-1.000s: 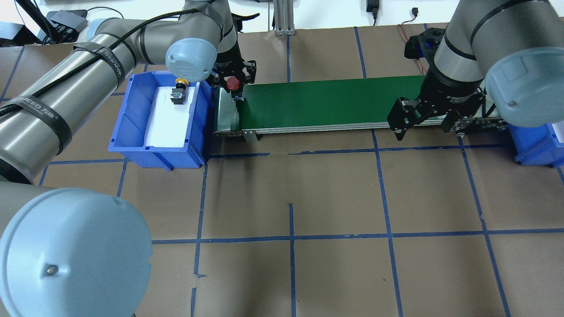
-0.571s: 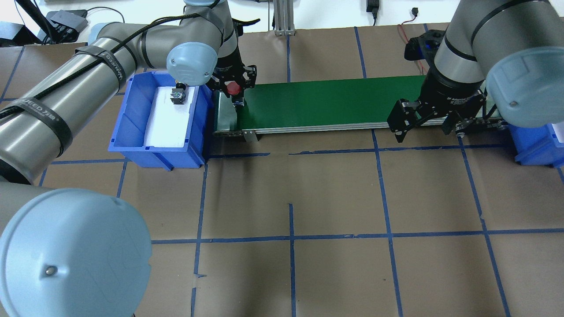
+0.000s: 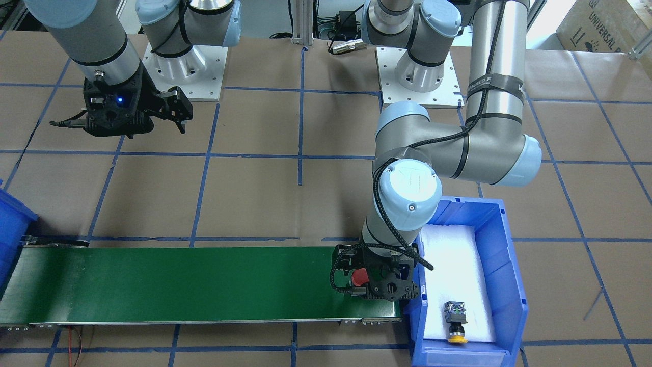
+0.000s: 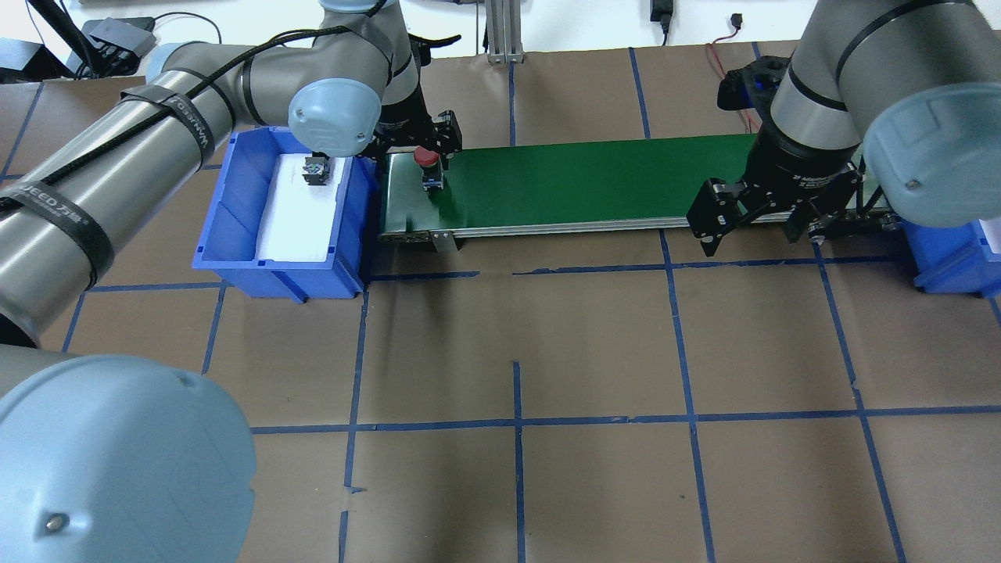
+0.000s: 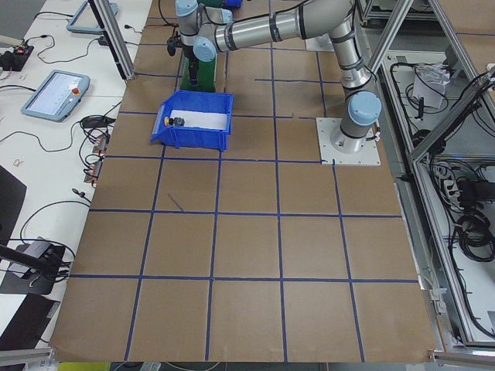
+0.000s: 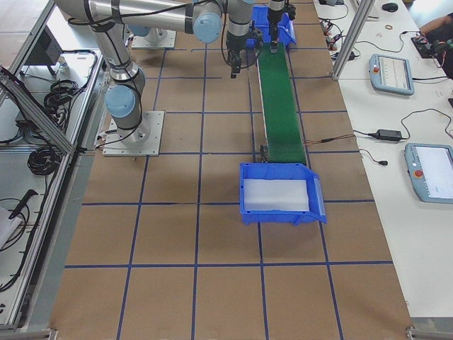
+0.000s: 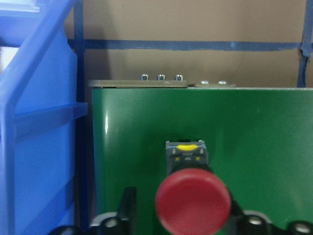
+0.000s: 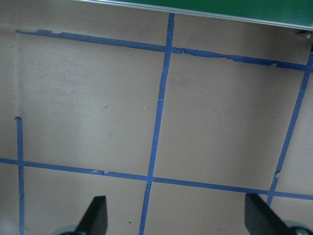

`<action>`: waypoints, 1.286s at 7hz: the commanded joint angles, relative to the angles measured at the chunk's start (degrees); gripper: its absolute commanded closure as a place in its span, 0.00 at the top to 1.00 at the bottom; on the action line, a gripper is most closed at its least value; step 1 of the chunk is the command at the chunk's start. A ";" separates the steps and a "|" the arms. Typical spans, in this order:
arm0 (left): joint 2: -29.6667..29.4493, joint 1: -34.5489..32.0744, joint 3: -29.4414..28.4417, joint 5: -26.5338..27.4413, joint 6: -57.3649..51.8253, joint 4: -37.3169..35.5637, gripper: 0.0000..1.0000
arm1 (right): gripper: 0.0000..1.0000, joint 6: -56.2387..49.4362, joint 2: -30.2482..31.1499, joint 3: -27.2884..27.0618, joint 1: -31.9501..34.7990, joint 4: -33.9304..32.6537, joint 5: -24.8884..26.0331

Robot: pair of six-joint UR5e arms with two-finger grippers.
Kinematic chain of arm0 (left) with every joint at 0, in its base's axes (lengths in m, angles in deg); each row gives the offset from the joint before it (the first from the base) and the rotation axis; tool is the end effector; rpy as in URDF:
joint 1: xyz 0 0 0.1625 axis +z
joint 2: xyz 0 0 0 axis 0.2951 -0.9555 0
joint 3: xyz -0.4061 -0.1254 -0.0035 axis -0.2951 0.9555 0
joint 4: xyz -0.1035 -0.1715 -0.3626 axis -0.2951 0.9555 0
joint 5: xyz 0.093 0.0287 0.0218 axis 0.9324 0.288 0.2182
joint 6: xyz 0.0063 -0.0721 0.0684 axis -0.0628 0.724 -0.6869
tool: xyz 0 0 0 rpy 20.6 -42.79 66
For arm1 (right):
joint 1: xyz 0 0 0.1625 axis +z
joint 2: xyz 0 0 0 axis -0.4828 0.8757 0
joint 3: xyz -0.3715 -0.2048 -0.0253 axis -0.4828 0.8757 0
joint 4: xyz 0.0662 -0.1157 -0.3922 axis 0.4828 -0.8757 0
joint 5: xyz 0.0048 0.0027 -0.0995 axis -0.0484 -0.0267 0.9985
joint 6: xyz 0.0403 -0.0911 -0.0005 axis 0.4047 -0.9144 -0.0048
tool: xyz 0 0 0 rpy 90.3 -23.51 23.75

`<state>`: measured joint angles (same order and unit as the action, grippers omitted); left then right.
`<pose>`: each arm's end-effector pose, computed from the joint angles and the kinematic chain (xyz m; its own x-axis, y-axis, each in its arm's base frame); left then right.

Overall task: Transport two buttons from left to right
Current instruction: 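Lower the red button onto the belt and open the left gripper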

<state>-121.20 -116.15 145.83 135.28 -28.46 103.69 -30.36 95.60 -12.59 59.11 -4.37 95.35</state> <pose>-0.2385 -0.6609 0.3011 -0.9999 -0.0149 -0.0037 -0.0148 0.9993 -0.0339 0.1163 -0.4663 0.4282 -0.9903 -0.1386 -0.0117 -0.1391 0.9852 0.1004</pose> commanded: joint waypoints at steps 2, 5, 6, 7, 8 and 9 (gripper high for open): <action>5.75 -0.07 0.22 -1.07 -0.07 5.41 1.00 | 1.00 0.34 0.10 0.00 0.00 1.07 -0.26; 16.18 0.11 7.39 1.38 -0.07 9.18 1.00 | 1.00 0.43 0.19 0.00 0.00 1.33 -0.26; 20.67 0.89 10.82 1.57 -1.03 9.29 1.00 | 1.00 0.43 0.36 0.00 0.00 1.68 -0.26; 22.11 3.60 10.85 1.92 -4.34 11.64 1.00 | 1.00 0.51 0.45 0.00 0.00 1.77 -0.35; 21.68 7.45 10.33 0.88 -6.12 12.10 1.00 | 1.00 0.52 0.54 0.00 0.00 2.38 -0.35; 19.33 8.10 8.85 0.87 -8.74 9.84 1.00 | 1.00 0.52 0.62 0.00 0.00 2.39 -0.35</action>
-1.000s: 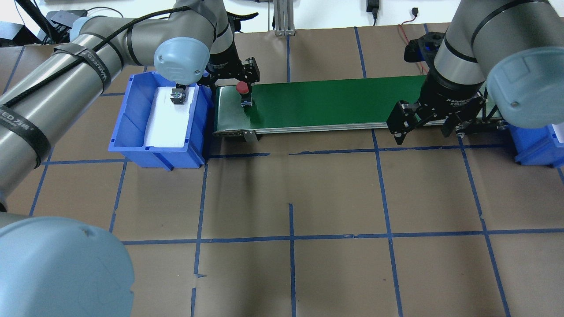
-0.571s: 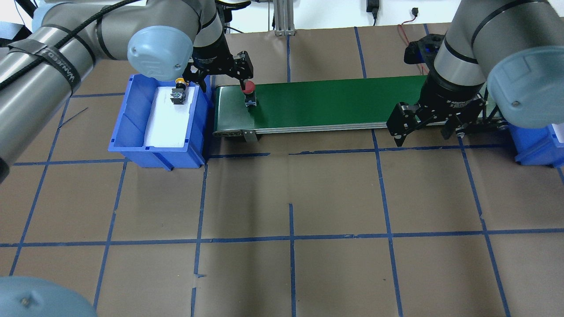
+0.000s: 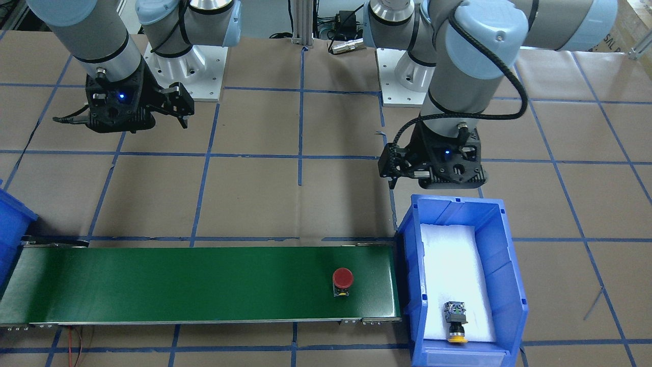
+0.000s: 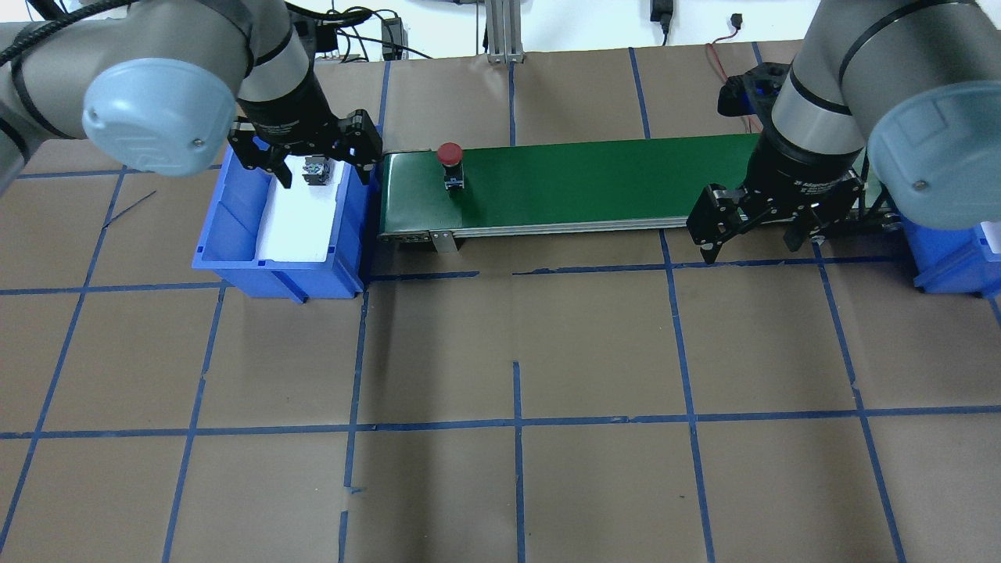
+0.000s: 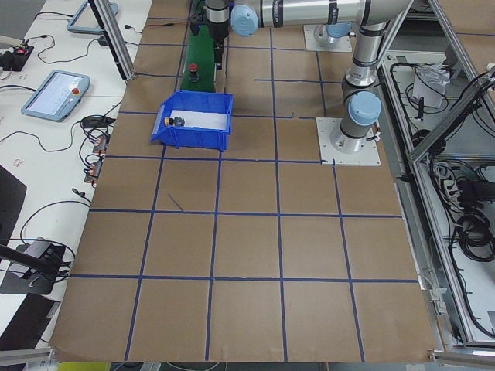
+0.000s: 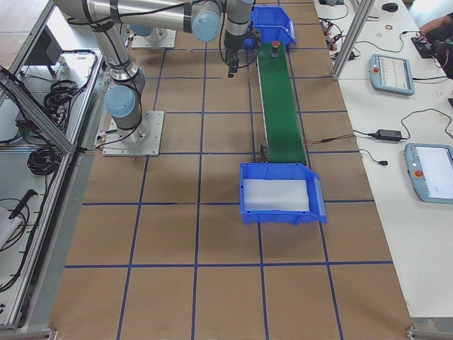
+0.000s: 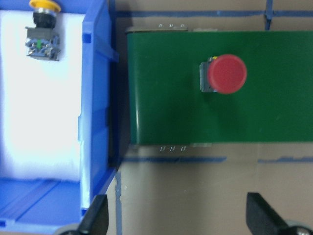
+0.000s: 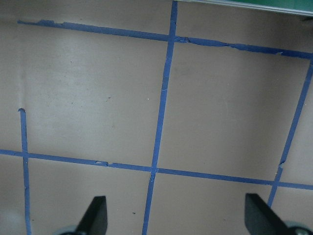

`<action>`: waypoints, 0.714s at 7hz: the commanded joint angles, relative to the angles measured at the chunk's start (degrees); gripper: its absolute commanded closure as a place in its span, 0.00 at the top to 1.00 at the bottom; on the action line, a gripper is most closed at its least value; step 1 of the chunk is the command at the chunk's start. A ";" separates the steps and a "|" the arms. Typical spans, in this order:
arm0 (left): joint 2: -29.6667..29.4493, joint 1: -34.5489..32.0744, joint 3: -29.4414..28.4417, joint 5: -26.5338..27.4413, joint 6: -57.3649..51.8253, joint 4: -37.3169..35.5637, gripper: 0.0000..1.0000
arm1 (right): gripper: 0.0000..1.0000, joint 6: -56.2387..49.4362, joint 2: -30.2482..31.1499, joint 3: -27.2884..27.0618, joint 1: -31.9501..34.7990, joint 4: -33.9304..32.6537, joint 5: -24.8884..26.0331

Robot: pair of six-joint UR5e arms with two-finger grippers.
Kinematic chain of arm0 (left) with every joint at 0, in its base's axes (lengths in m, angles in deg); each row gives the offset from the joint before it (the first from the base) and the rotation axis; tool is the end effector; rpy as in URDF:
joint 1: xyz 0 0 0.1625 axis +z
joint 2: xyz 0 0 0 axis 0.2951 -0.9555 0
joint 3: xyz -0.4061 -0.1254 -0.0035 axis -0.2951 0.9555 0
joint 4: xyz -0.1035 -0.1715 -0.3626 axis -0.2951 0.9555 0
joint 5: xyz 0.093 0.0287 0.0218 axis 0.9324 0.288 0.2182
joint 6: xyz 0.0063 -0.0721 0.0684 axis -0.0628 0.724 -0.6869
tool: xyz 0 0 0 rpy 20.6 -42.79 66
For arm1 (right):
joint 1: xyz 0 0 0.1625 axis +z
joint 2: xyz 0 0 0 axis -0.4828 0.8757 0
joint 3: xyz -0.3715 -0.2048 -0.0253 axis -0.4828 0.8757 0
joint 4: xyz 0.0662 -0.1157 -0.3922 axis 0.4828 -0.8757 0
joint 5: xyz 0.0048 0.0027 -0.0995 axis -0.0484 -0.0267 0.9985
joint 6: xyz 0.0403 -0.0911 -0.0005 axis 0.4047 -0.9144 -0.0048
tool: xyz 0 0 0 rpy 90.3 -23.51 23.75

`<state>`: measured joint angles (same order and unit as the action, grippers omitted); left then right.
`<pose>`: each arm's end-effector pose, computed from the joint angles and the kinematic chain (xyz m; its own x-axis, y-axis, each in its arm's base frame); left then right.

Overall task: Transport two buttons from left to right
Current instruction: 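Move the left gripper back over the bin to the yellow-capped button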

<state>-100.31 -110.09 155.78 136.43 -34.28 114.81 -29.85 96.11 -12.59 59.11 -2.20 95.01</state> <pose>-0.1590 -0.5558 0.4268 -0.9994 -0.0198 -0.0273 -0.0189 0.9993 -0.0316 0.1171 -0.4598 0.4289 -0.9915 -0.1287 -0.0213 -0.1304 0.9832 0.1279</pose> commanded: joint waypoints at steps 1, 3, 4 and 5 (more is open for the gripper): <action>-4.89 2.39 -3.64 -0.11 -5.91 -2.43 1.00 | 1.00 0.01 0.12 0.00 0.00 0.22 0.08; -10.26 2.75 -8.04 -0.11 -9.45 -3.58 1.00 | 1.00 0.01 0.04 -0.09 0.00 0.22 -0.01; -12.55 3.10 -9.11 0.06 -12.07 -5.16 1.00 | 1.00 -0.08 -0.14 0.00 0.00 -0.12 -0.10; -13.87 4.58 -9.29 -0.11 -13.14 -6.22 1.00 | 1.00 -0.08 -0.32 -0.09 0.09 0.05 -0.10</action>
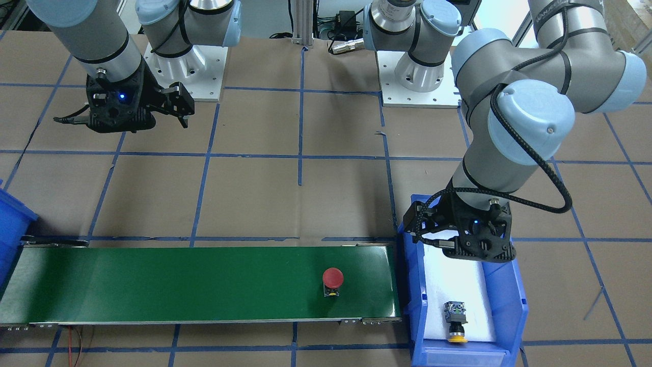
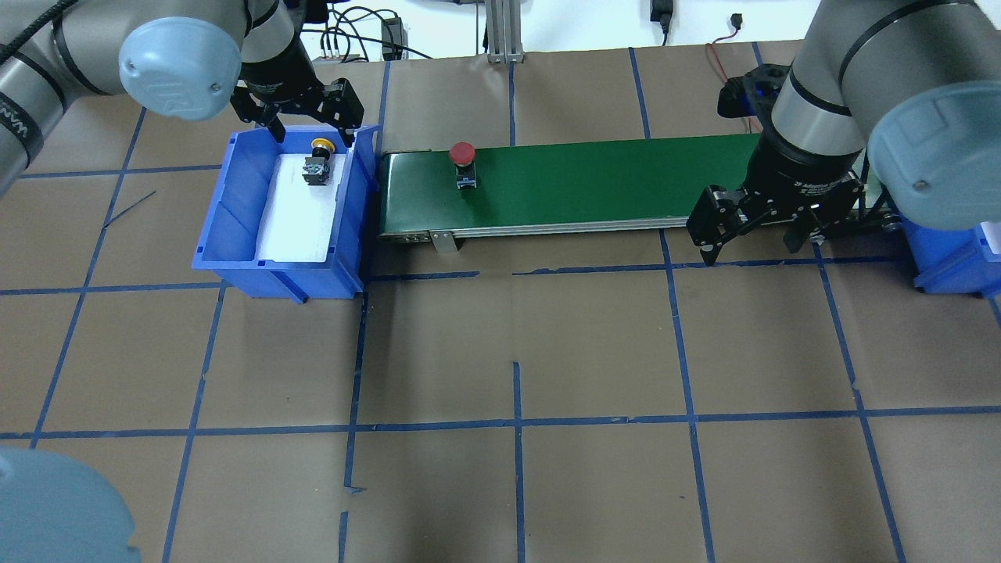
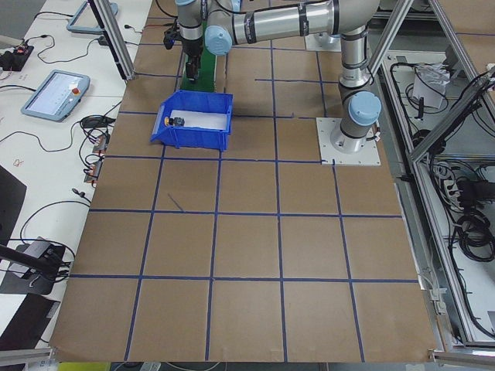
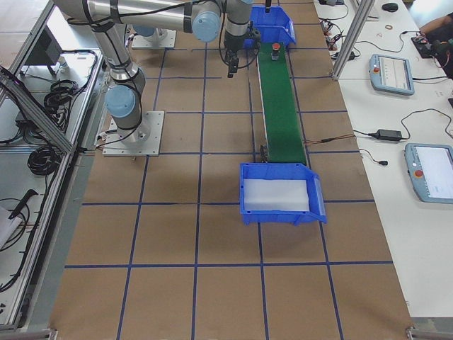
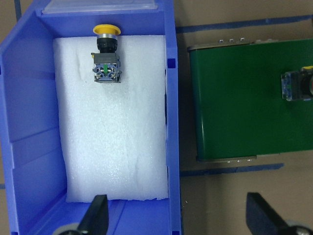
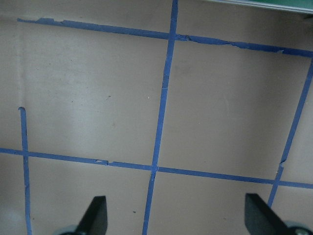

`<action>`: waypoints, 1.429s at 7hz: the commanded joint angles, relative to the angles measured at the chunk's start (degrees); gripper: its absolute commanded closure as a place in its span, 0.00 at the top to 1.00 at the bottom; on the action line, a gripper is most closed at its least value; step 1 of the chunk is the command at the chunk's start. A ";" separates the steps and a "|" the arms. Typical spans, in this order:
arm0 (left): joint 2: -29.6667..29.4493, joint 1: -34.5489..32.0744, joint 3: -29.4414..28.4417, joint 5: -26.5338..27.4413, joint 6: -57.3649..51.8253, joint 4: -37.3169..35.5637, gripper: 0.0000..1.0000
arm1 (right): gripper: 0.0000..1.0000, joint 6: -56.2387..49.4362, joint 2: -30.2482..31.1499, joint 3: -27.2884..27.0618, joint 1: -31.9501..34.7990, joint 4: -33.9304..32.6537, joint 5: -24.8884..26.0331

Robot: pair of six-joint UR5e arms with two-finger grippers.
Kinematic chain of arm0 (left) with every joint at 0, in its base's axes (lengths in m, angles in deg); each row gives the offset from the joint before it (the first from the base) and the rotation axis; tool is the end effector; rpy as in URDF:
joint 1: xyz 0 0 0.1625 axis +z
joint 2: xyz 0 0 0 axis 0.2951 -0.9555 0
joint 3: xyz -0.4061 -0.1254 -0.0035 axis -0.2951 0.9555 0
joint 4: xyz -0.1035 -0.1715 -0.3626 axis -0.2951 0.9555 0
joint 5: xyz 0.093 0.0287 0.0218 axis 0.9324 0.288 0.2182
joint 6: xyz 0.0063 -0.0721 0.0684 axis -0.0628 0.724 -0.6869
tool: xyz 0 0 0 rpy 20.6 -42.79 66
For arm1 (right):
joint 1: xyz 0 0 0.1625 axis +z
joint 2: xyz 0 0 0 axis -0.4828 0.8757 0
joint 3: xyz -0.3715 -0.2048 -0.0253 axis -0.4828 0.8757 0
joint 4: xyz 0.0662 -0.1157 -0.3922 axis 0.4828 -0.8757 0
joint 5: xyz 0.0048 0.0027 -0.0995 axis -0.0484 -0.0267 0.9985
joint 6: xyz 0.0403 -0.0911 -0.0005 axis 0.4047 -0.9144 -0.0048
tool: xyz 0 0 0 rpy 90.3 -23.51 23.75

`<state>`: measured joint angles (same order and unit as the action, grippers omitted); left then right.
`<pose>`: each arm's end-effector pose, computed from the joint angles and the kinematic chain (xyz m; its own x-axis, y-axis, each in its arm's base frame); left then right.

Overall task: Transport two buttons from left to right
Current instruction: 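Move the left gripper back over the bin to the yellow-capped button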

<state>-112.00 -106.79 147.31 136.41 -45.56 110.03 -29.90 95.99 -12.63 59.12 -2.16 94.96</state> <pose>-0.1262 -0.6461 0.3846 -0.9923 0.1182 -0.0360 0.1200 0.9914 -0.0527 0.1172 -0.4601 0.4276 -0.9913 -0.1295 -0.0229 -0.1314 0.9826 0.1312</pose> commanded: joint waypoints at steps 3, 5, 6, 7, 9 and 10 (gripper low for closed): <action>-5.44 5.59 -0.75 0.00 -2.04 -4.43 1.00 | 1.00 -0.47 -0.46 -0.74 -0.01 -0.61 -0.04; -7.98 5.69 0.13 0.17 -1.86 -7.67 1.00 | 1.00 -0.56 -0.46 -0.84 -0.10 -1.05 0.05; -9.22 5.69 0.40 -0.26 -1.78 -9.69 1.00 | 1.00 -0.56 -0.46 -0.84 -0.45 -0.61 0.22; -9.67 5.69 1.36 -0.44 -1.34 -10.24 1.00 | 1.00 -0.65 -0.46 -0.84 -0.80 -0.87 0.22; -12.12 5.69 1.90 -2.20 -0.46 -15.40 1.00 | 1.00 -2.48 -0.46 -0.92 -4.47 -0.70 -0.39; -12.39 5.69 1.90 -2.03 -0.54 -15.43 1.00 | 1.00 -4.67 -0.46 -1.01 -5.98 -0.26 -2.22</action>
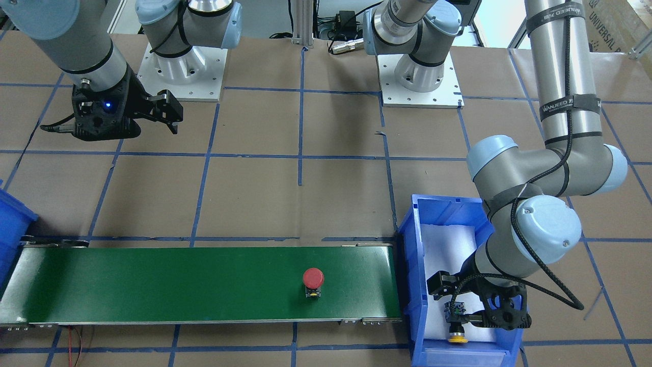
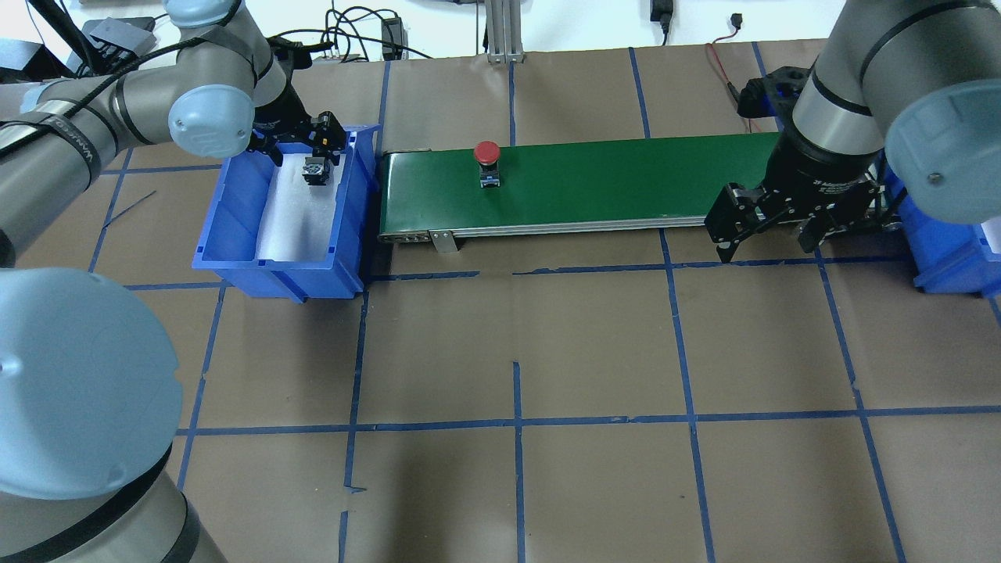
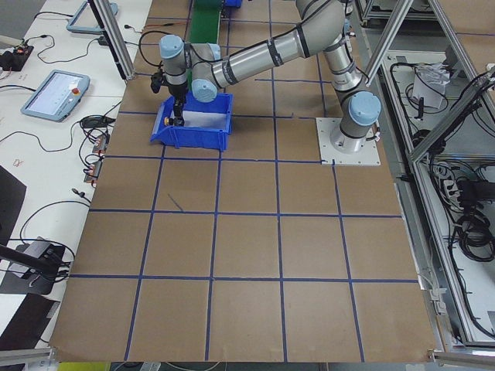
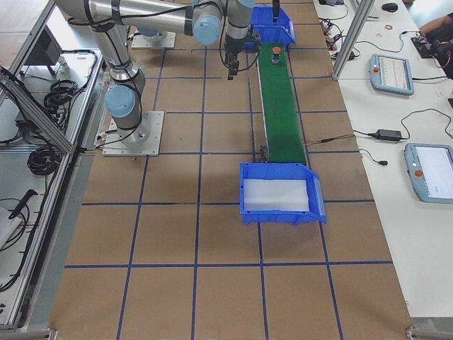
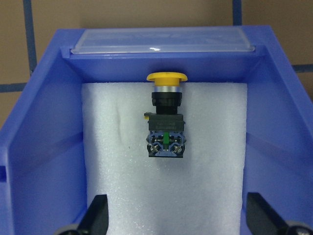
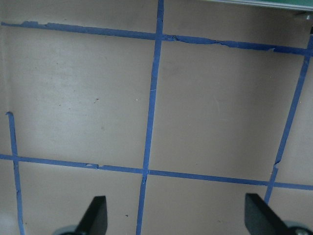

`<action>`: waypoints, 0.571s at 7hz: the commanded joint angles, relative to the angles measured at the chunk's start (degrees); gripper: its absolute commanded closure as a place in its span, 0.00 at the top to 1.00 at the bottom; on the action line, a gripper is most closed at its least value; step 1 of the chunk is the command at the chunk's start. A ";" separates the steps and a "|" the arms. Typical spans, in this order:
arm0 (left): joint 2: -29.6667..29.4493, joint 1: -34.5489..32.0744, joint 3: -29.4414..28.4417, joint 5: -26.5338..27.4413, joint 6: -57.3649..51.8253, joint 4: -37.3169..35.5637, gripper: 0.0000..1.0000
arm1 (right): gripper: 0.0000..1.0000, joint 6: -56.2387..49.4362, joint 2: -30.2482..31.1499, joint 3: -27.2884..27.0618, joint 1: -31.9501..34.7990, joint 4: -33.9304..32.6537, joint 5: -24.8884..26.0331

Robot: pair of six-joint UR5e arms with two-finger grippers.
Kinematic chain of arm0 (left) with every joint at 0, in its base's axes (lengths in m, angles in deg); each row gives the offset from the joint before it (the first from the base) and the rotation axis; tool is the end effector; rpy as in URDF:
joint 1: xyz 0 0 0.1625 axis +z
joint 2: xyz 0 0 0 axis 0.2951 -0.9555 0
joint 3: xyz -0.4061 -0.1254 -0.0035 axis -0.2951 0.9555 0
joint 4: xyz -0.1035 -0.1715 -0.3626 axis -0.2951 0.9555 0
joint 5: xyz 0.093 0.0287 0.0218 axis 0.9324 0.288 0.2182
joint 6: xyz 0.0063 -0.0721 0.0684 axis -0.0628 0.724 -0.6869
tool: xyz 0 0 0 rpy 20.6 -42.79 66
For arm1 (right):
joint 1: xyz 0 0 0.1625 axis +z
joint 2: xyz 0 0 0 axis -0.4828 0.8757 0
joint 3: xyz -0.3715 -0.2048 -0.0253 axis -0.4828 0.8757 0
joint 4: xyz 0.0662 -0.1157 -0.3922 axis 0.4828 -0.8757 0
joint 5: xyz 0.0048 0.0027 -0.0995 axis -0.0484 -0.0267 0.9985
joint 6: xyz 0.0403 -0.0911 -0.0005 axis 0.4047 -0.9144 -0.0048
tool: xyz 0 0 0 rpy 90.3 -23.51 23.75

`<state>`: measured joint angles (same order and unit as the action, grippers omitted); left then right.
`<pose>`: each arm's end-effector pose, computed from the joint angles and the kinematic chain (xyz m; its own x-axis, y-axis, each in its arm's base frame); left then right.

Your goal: Transport two buttons from left to right

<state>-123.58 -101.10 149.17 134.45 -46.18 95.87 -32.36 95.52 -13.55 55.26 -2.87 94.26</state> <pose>-0.0598 -0.7039 0.2594 -0.9995 0.0319 -0.0045 0.0321 0.9971 -0.0694 0.0871 -0.4680 0.4173 -0.9938 -0.1029 -0.0428 -0.1079 0.9844 0.1391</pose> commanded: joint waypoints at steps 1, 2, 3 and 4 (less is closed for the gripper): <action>-0.91 0.00 -0.22 0.02 -0.01 -1.27 1.00 | 1.00 -1.62 0.18 -0.09 -1.87 0.46 -4.59; -0.99 0.09 0.22 0.29 0.16 -1.35 1.00 | 1.00 -1.10 0.35 0.17 -1.69 0.37 -5.05; -1.17 0.09 0.57 0.12 0.34 -1.36 1.00 | 1.00 -1.53 0.79 0.43 -1.08 0.37 -4.01; -2.48 0.17 -0.47 0.20 0.34 -1.70 1.00 | 1.00 -1.01 0.97 0.43 -0.38 0.37 -4.00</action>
<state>-124.98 -100.99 149.31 134.61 -45.92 94.45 -33.69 96.19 -13.23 54.14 -2.50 90.10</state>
